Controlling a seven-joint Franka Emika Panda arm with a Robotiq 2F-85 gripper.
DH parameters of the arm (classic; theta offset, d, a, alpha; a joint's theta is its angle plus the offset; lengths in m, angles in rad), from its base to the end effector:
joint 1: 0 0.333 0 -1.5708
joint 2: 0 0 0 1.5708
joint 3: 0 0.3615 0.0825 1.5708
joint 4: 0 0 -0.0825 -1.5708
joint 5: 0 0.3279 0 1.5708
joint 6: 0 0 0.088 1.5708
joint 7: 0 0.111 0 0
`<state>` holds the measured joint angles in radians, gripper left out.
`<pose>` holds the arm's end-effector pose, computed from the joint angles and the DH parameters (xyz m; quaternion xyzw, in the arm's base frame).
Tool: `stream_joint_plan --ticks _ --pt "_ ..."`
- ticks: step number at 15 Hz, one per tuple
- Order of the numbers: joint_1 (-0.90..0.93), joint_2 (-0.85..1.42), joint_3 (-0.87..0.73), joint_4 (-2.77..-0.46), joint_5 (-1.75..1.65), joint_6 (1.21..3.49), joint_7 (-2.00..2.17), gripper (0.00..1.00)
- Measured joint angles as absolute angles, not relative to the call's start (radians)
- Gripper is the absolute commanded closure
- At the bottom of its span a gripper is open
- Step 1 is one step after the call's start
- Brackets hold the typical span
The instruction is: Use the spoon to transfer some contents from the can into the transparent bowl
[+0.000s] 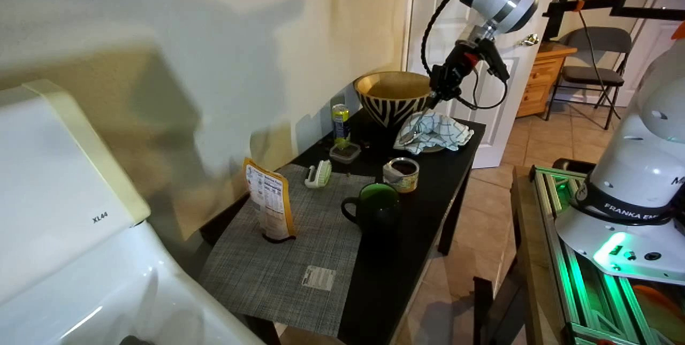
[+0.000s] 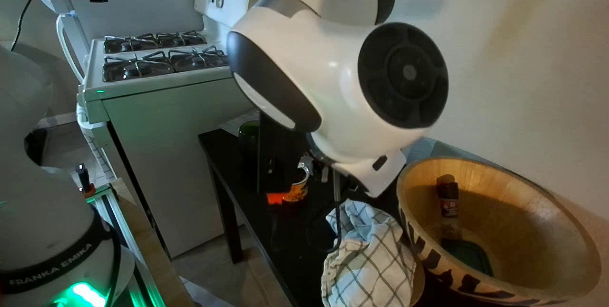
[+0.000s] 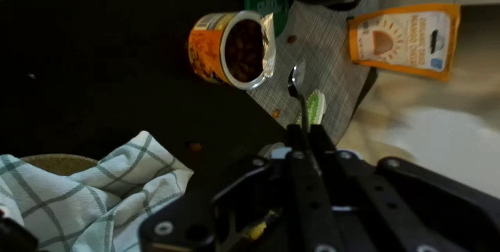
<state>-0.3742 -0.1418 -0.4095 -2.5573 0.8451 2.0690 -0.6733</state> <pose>0.2898 -0.2326 0.3882 -0.8734 0.2993 -0.1023 0.3703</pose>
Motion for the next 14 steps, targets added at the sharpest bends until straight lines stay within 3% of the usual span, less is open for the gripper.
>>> stream_joint_plan --ticks 4,14 --pt "-0.409 -0.166 -0.453 -2.581 0.813 1.982 -0.814 0.98" --pt "-0.362 -0.126 -0.389 -2.606 0.836 2.223 -0.843 0.98"
